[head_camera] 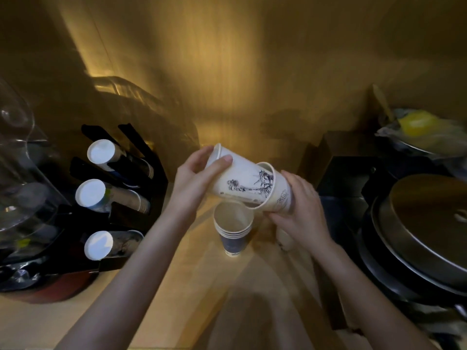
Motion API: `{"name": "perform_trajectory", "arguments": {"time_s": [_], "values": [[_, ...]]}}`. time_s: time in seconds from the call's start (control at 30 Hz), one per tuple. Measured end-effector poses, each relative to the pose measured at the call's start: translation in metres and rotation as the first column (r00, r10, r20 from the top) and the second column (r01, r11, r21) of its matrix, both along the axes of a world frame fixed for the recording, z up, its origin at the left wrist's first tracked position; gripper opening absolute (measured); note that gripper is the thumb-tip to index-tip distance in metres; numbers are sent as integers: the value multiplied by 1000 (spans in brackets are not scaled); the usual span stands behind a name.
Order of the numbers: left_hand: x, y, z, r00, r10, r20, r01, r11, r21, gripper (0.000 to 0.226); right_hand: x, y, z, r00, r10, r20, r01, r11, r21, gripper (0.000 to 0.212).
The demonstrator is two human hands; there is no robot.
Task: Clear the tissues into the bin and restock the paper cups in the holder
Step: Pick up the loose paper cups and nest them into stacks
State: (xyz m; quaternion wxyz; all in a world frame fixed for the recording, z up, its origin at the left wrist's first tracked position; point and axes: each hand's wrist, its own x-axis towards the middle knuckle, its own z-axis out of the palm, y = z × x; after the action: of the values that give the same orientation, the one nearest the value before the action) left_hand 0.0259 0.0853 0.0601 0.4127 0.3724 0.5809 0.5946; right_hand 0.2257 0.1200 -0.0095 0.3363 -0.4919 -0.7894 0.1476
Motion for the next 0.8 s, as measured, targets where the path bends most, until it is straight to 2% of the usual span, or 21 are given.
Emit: {"name": "perform_trajectory", "arguments": {"time_s": [0.13,0.23,0.33,0.43,0.6,0.8], "values": [[23,17,9,981,-99,-165,101,995,0,67,18,-1,1,994,-79,-78,74,995,-74,88],[47,24,10,909,-171,-380,188,982,8,79,24,-2,4,985,-86,-153,67,989,-129,85],[73,29,11,734,-197,-650,304,951,54,76,26,2,10,960,-102,-260,41,972,-231,85],[95,37,2,555,-218,-803,398,917,25,77,34,7,5,943,-129,-307,32,953,-302,90],[111,52,-20,432,-266,-861,446,893,-52,75,42,8,-19,915,-203,-347,49,914,-403,92],[116,59,-59,359,-398,-844,494,848,-191,77,42,4,-55,922,-243,-300,93,893,-440,90]]}}
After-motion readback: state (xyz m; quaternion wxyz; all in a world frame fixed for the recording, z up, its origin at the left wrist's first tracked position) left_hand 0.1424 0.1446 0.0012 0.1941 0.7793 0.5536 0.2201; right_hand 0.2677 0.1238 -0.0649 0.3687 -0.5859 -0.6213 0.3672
